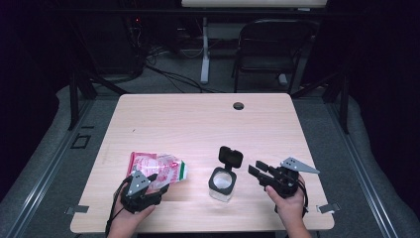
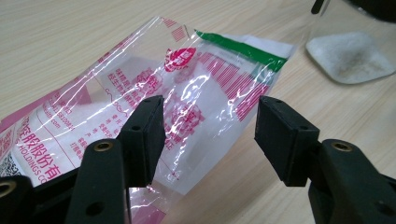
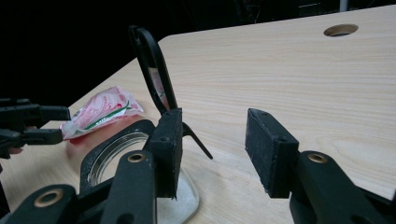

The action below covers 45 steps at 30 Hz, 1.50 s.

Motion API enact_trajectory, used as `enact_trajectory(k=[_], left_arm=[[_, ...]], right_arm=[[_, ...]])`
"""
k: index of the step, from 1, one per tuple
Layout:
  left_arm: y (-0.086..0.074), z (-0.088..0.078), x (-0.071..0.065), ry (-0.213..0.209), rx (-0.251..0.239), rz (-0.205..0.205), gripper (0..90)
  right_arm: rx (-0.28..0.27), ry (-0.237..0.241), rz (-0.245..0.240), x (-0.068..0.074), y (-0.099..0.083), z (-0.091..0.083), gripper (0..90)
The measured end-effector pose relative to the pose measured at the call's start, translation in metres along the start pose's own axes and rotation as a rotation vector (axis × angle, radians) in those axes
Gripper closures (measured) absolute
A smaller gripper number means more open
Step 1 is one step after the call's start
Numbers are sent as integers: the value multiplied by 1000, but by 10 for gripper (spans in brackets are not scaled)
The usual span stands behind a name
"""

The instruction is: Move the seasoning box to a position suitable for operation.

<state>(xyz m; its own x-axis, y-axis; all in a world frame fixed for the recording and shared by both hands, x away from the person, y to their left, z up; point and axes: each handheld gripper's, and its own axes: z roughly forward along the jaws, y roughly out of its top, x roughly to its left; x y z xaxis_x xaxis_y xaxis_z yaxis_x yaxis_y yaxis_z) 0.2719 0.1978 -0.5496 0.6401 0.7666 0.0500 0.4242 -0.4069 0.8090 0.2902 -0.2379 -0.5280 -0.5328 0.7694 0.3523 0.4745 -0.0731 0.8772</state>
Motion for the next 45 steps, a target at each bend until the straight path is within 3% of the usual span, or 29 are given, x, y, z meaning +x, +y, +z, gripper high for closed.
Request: enact_trajectory(k=[9,12,19,32,45], left_arm=[[-1,4,-3,14,13,20,394],[0,4,-6,20,21,53,394],[1,13,-11,24,45,82,392],[2,30,-6,61,66,74,392],[6,39,-4,61,71,76,408]], right_arm=[[3,-3,-1,-1,-1,-1,563],[1,-1,2,-2,-1,0,563],[7,-6,-1,-1,-2,-2,561],[8,-9,8,-2,-5,-4,560],[4,-25,12,-4,-9,-10,558]])
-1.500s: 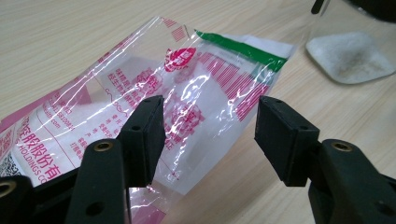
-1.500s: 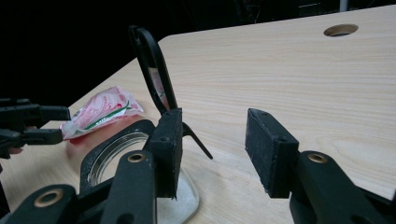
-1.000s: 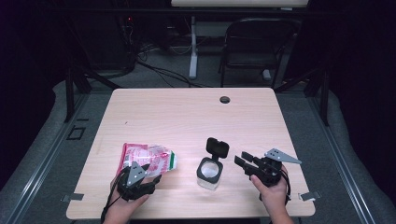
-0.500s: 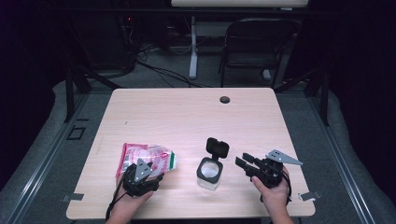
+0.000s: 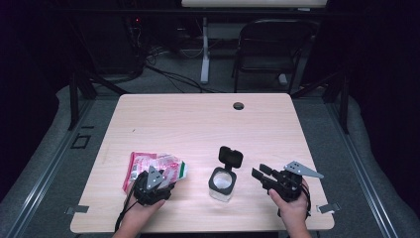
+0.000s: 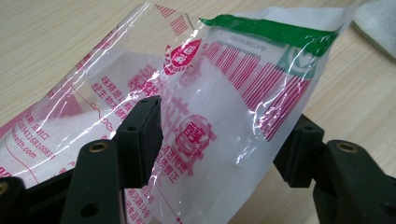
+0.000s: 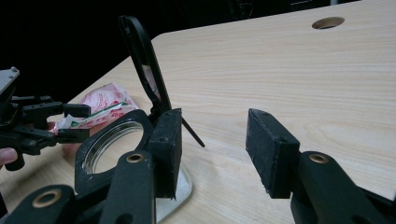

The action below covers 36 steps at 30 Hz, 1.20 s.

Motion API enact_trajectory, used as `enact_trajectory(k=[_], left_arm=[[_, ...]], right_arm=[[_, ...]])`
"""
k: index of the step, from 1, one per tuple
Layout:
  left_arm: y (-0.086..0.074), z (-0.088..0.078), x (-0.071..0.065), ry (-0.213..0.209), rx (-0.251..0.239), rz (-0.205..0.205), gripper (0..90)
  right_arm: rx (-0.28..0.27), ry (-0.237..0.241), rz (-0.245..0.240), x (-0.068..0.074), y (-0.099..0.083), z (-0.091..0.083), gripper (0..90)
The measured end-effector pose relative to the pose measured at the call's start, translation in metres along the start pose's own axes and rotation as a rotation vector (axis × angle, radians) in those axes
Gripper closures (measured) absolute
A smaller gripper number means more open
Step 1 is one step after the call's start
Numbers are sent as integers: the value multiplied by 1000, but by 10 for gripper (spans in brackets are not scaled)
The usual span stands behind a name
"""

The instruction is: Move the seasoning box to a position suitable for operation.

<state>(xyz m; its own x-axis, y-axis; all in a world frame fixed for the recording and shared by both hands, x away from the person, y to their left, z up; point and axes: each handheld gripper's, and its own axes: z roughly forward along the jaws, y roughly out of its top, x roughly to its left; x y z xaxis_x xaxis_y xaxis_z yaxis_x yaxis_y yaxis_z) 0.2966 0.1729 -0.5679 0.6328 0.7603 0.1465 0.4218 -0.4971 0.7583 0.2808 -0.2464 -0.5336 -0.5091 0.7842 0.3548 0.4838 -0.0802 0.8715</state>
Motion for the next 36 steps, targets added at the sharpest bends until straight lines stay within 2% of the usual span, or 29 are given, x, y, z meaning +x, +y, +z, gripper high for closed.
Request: enact_trajectory(k=[8,14,26,36], left_arm=[[2,4,0,15,7,0,462],[2,5,2,35,15,4,544],[-1,6,12,42,15,-66,640],[-3,5,21,26,14,-118,743]], right_arm=[[-2,-12,5,-1,-2,-4,558],[-4,-16,7,-1,-3,-6,557],[-2,-13,10,-2,-3,-4,558],[4,-18,10,-2,-4,-4,558]])
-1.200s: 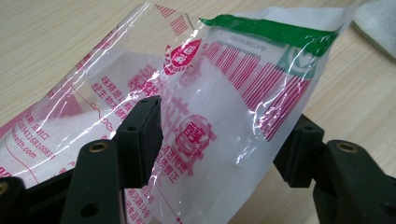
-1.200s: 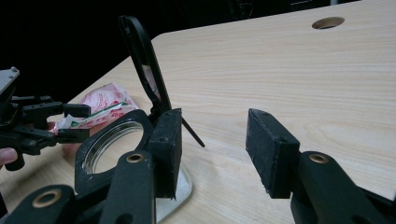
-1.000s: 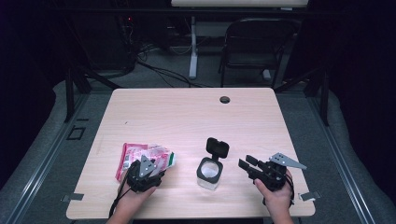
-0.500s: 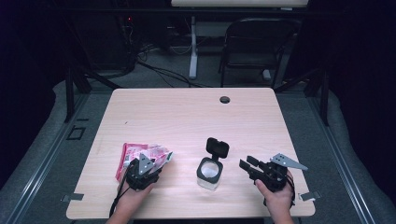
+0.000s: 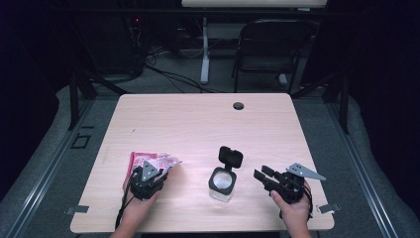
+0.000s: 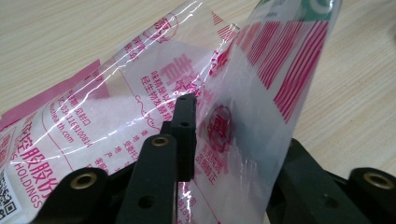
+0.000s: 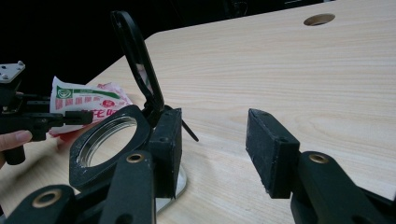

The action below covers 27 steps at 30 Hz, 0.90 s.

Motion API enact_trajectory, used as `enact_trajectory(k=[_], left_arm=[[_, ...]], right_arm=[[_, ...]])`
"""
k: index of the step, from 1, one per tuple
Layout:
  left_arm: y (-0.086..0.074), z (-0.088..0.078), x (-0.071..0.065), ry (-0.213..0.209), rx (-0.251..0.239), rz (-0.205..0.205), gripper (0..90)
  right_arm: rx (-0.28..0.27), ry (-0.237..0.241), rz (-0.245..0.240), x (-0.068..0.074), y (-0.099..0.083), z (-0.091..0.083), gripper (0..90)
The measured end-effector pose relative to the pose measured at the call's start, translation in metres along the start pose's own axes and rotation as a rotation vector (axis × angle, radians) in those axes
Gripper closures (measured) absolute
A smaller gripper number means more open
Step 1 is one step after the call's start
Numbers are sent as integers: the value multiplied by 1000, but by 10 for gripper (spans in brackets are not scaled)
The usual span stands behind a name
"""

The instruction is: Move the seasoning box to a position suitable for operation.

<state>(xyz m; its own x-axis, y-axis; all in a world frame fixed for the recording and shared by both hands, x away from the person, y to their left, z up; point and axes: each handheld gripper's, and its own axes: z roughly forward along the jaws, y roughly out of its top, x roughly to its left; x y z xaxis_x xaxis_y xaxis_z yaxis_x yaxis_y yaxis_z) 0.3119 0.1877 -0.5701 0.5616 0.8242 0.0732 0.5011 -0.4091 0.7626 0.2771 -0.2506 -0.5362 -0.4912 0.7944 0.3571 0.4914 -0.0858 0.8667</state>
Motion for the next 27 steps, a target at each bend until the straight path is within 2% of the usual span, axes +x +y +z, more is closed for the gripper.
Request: enact_trajectory(k=[15,19,27], left_arm=[[0,-1,6,-5,2,-22,883],[-1,-1,9,-14,-2,-36,895],[0,-2,10,-21,1,-35,900]], right_arm=[[6,1,-2,-1,-1,1,558],[8,0,-1,-1,-1,2,558],[8,2,2,-1,-1,2,558]])
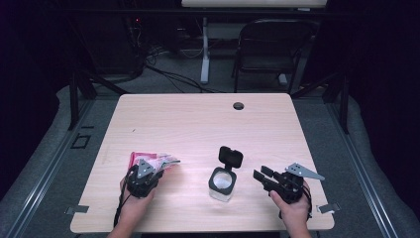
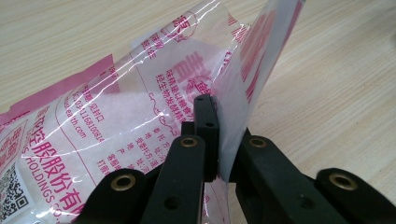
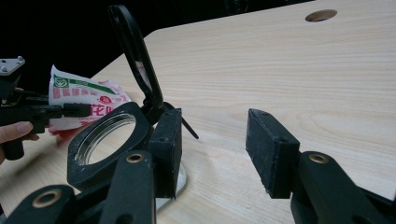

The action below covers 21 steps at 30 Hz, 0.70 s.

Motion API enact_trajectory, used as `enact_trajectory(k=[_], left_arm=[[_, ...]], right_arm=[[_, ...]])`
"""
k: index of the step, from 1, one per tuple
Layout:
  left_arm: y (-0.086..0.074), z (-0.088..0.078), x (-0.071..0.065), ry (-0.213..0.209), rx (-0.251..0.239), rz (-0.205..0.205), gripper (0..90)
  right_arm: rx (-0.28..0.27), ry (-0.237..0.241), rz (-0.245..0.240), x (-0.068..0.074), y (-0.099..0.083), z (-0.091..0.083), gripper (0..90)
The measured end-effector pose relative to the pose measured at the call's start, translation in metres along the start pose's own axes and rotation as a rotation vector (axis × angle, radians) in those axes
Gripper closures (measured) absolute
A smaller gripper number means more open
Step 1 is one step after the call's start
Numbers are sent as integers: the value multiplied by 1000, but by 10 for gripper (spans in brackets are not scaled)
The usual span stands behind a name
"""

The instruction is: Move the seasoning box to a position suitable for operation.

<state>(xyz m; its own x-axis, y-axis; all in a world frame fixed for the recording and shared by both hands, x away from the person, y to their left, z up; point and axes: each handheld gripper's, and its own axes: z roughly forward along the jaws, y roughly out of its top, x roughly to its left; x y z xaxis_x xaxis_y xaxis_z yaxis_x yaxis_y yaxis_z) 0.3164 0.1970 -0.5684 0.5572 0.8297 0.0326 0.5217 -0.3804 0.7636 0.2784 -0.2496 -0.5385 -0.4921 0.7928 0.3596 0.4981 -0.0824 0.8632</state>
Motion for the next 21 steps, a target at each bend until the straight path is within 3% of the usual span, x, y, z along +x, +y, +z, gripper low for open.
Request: enact_trajectory(k=[7,13,21], left_arm=[[0,-2,3,-14,-8,-15,900],[3,-7,4,-3,-17,-2,900],[7,-19,11,6,-50,-18,900]], right_arm=[[2,6,-1,0,0,0,558],[1,5,2,0,0,0,558],[3,1,1,-1,-1,0,557]])
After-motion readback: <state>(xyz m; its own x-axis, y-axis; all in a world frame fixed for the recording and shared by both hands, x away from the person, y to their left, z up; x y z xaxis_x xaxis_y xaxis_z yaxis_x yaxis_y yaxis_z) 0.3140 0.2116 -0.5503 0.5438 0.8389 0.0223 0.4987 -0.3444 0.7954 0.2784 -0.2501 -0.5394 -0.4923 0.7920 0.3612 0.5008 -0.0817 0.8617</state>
